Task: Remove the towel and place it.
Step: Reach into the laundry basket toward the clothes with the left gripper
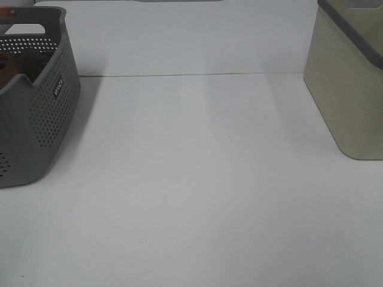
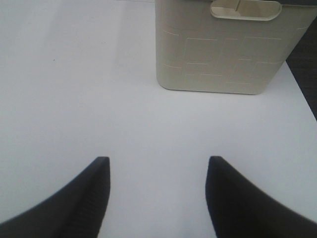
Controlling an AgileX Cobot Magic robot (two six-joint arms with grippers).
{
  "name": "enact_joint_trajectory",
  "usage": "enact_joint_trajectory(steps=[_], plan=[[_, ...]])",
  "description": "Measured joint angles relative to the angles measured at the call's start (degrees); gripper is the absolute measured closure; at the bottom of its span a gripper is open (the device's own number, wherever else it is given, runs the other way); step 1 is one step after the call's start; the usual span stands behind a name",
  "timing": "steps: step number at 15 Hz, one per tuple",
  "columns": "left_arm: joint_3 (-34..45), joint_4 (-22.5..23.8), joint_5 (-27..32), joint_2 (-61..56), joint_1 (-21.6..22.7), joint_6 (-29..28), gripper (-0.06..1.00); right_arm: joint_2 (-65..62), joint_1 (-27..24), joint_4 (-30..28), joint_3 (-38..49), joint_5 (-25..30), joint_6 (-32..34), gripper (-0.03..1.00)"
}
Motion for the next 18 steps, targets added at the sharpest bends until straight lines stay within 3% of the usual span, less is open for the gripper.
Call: enact_joint_trajectory(steps=[2,4,7,9,13,14,15,18], plan=[[-1.09,-1.95,-2.69,2.18,0.0,0.0,0.26,0.0,0.0,0.0,0.0,0.0,0.0,0.41],[-2.01,-2.41,-9.4,7.91,0.0,-1.26,0.26,0.0,0.0,0.0,0.0,0.0,0.0,0.41],[-2.86,-2.75,-21.26,22.4,0.0,-3.27,0.26,0.0,0.0,0.0,0.0,0.0,0.0,0.41],[-5.73,-2.75,-24.12,30.65,0.0,-5.1,0.26,0.0,0.0,0.0,0.0,0.0,0.0,0.41],[-21.83,-1.43,-24.92,51.57,0.0,-7.56,0.26,0.0,0.0,0.0,0.0,0.0,0.0,0.41],[-31.4,0.52,-22.06,62.22,0.0,-8.71,0.26,0.0,0.0,0.0,0.0,0.0,0.0,0.41],[-31.4,0.52,-22.06,62.22,0.0,-8.71,0.26,0.0,0.0,0.0,0.0,0.0,0.0,0.41],[-45.38,4.13,-13.92,75.11,0.0,-12.32,0.26,0.0,0.0,0.0,0.0,0.0,0.0,0.41]])
